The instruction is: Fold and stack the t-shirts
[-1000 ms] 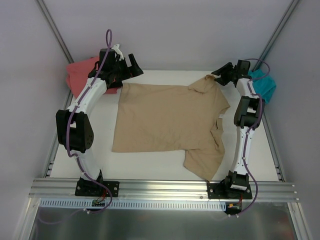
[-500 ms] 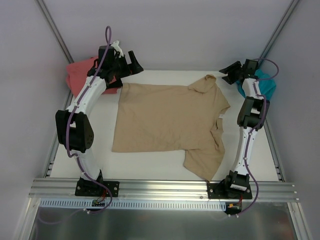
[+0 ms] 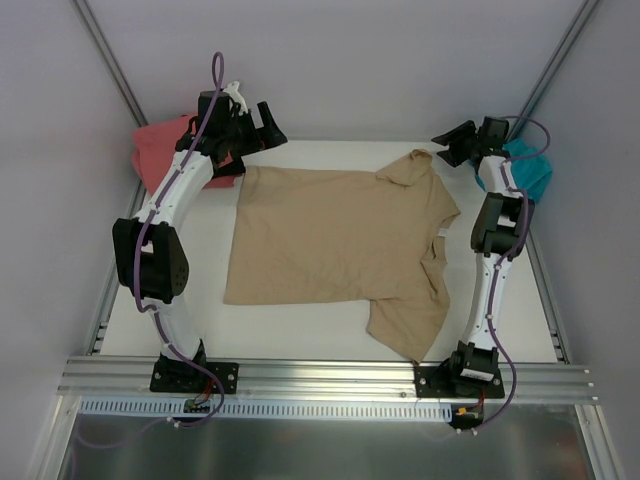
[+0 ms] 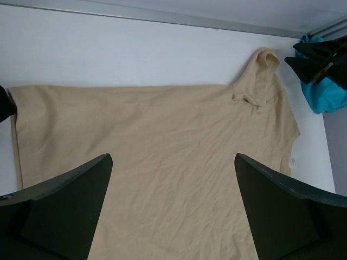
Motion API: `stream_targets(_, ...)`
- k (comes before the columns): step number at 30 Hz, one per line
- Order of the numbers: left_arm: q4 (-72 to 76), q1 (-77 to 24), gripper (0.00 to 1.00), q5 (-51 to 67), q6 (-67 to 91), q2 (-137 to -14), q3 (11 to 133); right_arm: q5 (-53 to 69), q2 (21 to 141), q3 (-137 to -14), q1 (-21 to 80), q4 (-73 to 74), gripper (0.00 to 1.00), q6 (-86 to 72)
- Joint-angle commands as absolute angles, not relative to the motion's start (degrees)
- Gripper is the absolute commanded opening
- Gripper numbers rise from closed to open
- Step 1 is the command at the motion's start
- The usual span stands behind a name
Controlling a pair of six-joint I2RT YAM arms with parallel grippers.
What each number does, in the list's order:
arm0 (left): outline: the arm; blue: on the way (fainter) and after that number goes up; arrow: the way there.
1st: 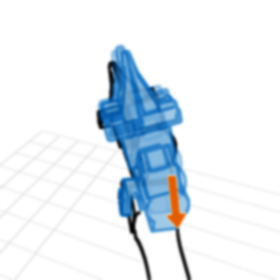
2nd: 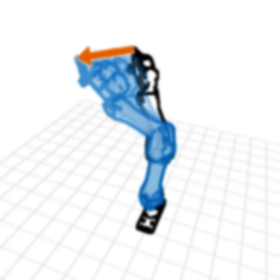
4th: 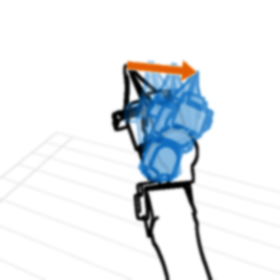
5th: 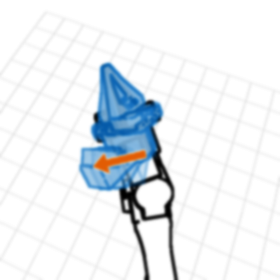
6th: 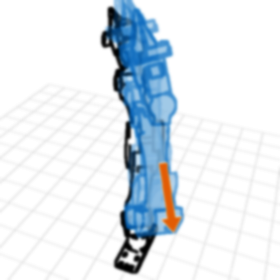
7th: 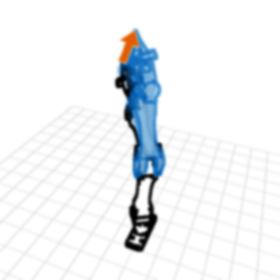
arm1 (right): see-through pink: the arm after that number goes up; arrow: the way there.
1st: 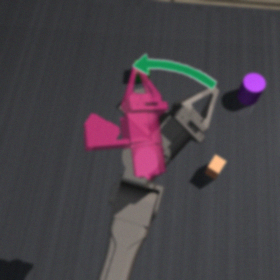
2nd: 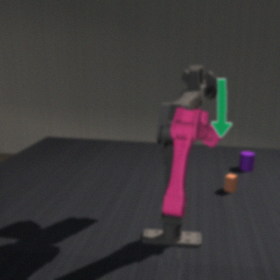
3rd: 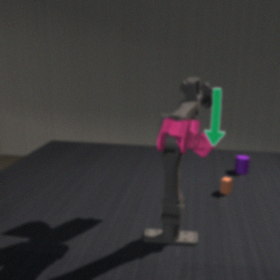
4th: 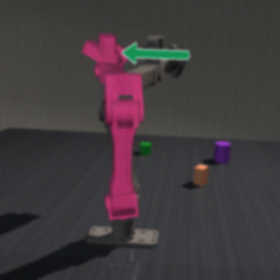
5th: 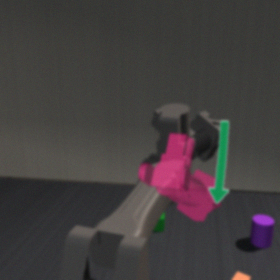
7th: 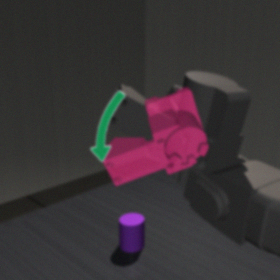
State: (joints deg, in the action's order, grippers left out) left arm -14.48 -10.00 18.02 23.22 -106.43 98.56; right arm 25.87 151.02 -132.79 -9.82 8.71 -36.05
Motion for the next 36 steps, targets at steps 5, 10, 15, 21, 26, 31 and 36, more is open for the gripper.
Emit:
stream_targets(5, -15.5, -9.4, 0.99, 19.2, 21.6, -106.1, 101.2, 25.4, 152.3, -134.6, -9.1, 6.4, 0.55, -37.2)
stream_targets(10, -15.8, -9.4, 0.99, 19.4, 21.4, -106.1, 101.5, 25.3, 152.3, -133.9, -9.1, 6.4, 0.56, -36.6)
stream_targets(15, -16.3, -9.4, 0.98, 19.3, 21.1, -105.9, 101.5, 25.5, 152.3, -132.5, -9.0, 6.1, 0.54, -36.9)
stream_targets(21, -16.3, -9.2, 0.99, 19.2, 20.7, -105.9, 101.4, 25.7, 152.3, -131.5, -8.3, 5.7, 0.54, -37.4)
stream_targets(26, -16.5, -9.1, 0.99, 19.2, 20.5, -105.6, 101.3, 25.6, 152.6, -131.4, -7.9, 5.5, 0.54, -37.8)
stream_targets(31, -16.5, -9.0, 0.99, 19.2, 20.5, -105.5, 100.9, 25.7, 152.7, -131.3, -7.6, 5.5, 0.5, -38.0)
stream_targets(36, -16.4, -8.8, 0.99, 19.2, 20.5, -105.4, 100.9, 26.3, 153.1, -131.5, -7.5, 5.3, 0.23, -39.1)
